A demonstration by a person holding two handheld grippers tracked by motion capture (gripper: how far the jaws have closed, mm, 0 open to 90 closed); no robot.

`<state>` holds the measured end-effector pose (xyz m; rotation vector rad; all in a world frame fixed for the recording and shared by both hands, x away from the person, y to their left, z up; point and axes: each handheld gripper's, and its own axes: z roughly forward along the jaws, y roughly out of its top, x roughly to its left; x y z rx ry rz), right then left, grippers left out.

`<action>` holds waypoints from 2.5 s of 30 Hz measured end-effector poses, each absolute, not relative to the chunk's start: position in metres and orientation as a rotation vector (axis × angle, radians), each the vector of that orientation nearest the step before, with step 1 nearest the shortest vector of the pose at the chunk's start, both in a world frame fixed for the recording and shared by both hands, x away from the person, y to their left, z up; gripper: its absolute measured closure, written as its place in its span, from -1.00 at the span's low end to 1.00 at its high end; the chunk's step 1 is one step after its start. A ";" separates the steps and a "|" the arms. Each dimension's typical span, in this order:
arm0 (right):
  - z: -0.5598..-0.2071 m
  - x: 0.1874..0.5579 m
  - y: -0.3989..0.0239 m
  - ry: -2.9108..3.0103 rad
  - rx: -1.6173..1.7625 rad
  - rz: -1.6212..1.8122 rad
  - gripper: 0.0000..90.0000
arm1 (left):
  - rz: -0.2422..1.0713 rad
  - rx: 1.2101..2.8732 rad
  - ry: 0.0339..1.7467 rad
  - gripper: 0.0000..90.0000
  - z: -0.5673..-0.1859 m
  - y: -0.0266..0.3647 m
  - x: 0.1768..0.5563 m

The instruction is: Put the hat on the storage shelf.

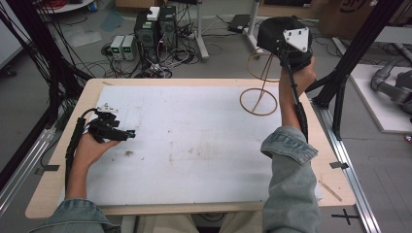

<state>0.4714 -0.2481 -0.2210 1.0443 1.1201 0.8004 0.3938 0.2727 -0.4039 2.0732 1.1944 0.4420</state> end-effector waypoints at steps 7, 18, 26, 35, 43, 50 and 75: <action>-0.226 0.482 -0.242 1.134 1.021 0.787 0.95 | 0.437 2.094 1.184 -0.54 -0.404 0.272 0.394; -0.229 0.496 -0.229 1.136 0.975 0.786 0.95 | 0.429 2.095 1.186 -0.54 -0.406 0.272 0.395; -0.244 0.492 -0.218 1.177 0.966 0.753 0.95 | 0.429 2.090 1.181 -0.54 -0.405 0.272 0.393; -0.264 0.480 -0.222 1.211 0.990 0.728 0.93 | 0.427 2.103 1.175 -0.54 -0.406 0.270 0.394; -0.289 0.472 -0.231 1.249 1.036 0.722 0.91 | 0.427 2.112 1.171 -0.54 -0.406 0.267 0.393; -0.307 0.462 -0.233 1.278 1.043 0.742 0.89 | 0.426 2.122 1.171 -0.54 -0.407 0.266 0.394; -0.329 0.405 -0.252 1.719 1.159 1.149 -0.28 | 0.466 2.118 1.138 -0.55 -0.399 0.253 0.391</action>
